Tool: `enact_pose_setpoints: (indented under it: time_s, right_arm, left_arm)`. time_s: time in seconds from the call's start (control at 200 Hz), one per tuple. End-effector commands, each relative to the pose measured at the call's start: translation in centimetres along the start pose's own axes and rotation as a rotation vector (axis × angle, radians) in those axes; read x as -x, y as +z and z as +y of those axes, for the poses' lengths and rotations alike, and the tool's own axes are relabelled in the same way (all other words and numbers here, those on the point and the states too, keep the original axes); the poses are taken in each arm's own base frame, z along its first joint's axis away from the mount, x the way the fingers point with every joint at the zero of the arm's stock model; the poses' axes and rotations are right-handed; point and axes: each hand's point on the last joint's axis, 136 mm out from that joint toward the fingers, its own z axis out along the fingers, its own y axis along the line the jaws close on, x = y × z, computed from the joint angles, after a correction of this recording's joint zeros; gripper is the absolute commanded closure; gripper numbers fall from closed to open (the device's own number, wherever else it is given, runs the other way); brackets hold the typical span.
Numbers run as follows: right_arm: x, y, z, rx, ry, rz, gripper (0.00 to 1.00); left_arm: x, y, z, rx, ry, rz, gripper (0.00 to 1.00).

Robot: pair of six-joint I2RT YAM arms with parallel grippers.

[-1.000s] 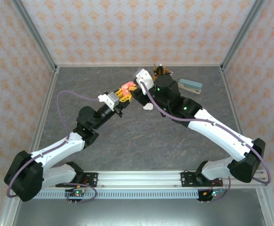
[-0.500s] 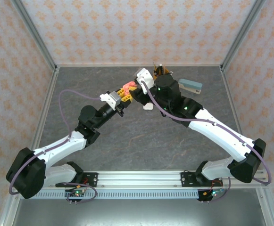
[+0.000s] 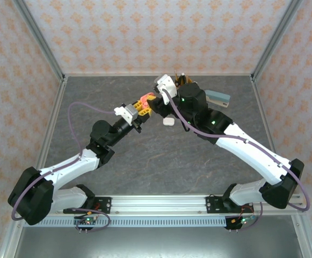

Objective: Insert wireless bluetooth earbuds into charging case

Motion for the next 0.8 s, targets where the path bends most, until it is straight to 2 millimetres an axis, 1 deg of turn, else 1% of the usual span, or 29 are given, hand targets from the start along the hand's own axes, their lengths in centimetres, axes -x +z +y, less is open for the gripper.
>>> enact_pose_setpoints:
  time_s: [0.0, 0.075, 0.165, 0.285, 0.37, 0.46, 0.571, 0.656, 0.726, 0.796]
  right_arm:
    - [2.5, -0.7, -0.1, 0.002, 0.037, -0.059, 0.57]
    - [2.9, -0.7, -0.1, 0.003, 0.048, -0.068, 0.55]
    - [3.7, -1.1, -0.6, -0.018, 0.078, -0.093, 0.55]
    - [5.1, -2.0, -2.4, -0.101, 0.169, -0.131, 0.48]
    - [5.3, -2.4, -4.2, -0.181, 0.283, -0.122, 0.46]
    - [4.2, -2.9, -5.7, -0.262, 0.412, -0.068, 0.45]
    - [2.2, -3.7, -6.6, -0.343, 0.538, 0.007, 0.44]
    - [0.5, -4.6, -7.5, -0.418, 0.596, 0.065, 0.45]
    - [-0.9, -5.0, -7.8, -0.452, 0.621, 0.115, 0.48]
    - [-2.2, -5.3, -7.8, -0.476, 0.621, 0.167, 0.55]
  left_arm:
    - [2.2, 0.2, -0.3, -0.017, 0.011, -0.078, 1.00]
    - [2.2, 0.2, -0.3, -0.017, 0.011, -0.078, 1.00]
    - [1.9, 0.1, -0.3, -0.016, 0.010, -0.076, 1.00]
    - [1.8, -0.1, -0.3, -0.014, 0.011, -0.075, 1.00]
    - [1.7, -0.3, -0.4, -0.016, 0.015, -0.075, 1.00]
    - [1.5, -0.6, -0.6, -0.021, 0.021, -0.078, 1.00]
    - [1.4, -0.9, -0.9, -0.037, 0.027, -0.081, 1.00]
    - [1.4, -1.1, -1.3, -0.060, 0.024, -0.087, 1.00]
    - [1.4, -1.2, -1.6, -0.082, 0.020, -0.091, 1.00]
    - [1.4, -1.3, -1.9, -0.107, 0.013, -0.095, 1.00]
